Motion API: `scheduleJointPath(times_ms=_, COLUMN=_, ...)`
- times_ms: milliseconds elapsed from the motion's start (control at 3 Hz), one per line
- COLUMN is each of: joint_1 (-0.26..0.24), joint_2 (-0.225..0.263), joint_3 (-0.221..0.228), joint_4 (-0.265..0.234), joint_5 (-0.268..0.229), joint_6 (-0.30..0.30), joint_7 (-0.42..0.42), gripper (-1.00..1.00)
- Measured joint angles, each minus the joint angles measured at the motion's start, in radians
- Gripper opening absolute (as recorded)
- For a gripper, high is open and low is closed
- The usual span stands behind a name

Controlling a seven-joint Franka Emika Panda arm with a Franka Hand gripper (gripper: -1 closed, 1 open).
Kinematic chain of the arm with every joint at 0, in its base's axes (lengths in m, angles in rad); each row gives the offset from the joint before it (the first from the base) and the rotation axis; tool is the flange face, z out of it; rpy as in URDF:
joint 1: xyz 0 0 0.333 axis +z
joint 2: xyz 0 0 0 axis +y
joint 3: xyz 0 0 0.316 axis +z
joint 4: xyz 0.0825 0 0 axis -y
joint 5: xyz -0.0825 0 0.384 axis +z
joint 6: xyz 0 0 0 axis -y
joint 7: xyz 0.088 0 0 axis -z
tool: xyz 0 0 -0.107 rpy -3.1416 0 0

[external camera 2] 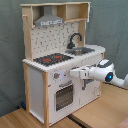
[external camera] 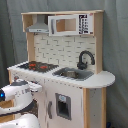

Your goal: Play with the kitchen

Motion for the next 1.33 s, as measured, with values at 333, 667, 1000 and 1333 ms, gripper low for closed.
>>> scheduleJointPath(times_ms=333, joint_1=0.0, joint_2=0.001, joint_3=0.0, joint_4=0.0, joint_5=0.0, joint_6=0.0, joint_7=0.117, gripper=-1.0)
scheduleJointPath(times_ms=667, joint_1=0.0, joint_2=0.003, joint_3=0.0, joint_4=-0.001, joint_5=0.001, joint_6=0.002, joint_7=0.23, gripper=-1.0)
scheduleJointPath(times_ms=1000, joint_1=-0.001, joint_2=0.006, joint_3=-0.001, joint_4=-0.002, joint_5=0.001, joint_6=0.007, joint_7=0.345, gripper=-1.0)
scheduleJointPath(times_ms=1333, joint_1=-0.002, joint_2=0.01, joint_3=-0.002, joint_4=-0.005, joint_5=0.001, joint_6=0.016, joint_7=0.46, gripper=-1.0)
